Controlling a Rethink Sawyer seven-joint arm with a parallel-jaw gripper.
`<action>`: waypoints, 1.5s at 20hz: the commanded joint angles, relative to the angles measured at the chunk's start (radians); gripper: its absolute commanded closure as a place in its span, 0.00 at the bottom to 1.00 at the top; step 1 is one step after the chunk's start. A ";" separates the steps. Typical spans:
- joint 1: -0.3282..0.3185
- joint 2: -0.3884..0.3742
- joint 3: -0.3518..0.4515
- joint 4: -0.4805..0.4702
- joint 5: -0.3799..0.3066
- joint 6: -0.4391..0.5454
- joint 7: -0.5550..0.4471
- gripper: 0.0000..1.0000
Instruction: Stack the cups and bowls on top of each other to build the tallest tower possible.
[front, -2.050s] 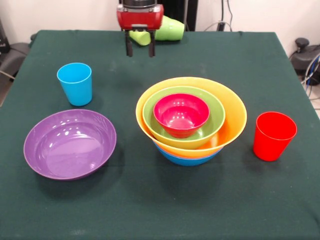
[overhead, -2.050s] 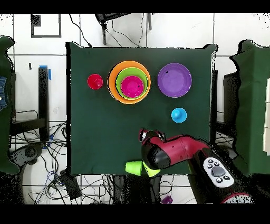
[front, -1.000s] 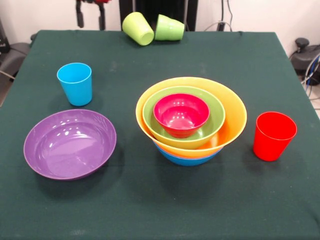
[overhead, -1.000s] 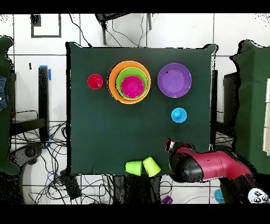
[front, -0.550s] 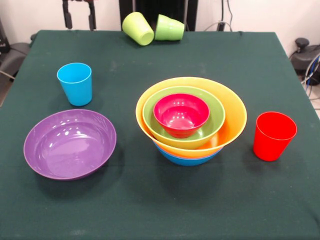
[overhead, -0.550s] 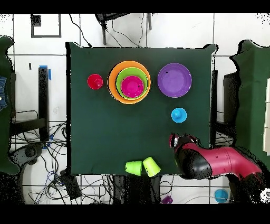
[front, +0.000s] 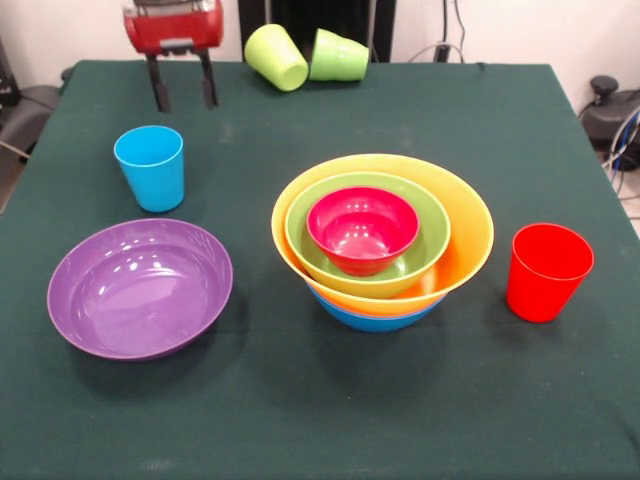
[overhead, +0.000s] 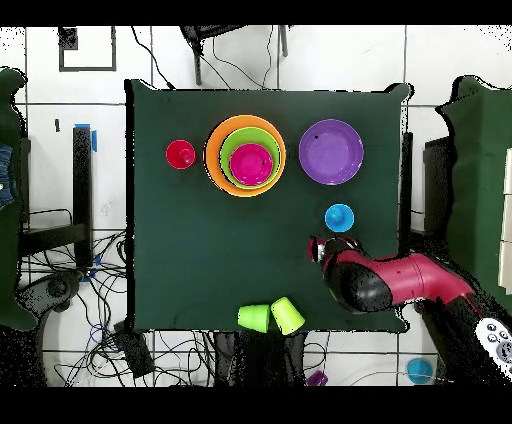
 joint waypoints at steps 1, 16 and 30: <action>0.035 0.165 0.087 -0.149 -0.098 0.068 -0.343 0.00; 0.029 0.199 0.096 -0.215 -0.111 0.090 -0.427 0.00; 0.141 0.060 0.008 -0.100 -0.109 0.010 -0.177 0.00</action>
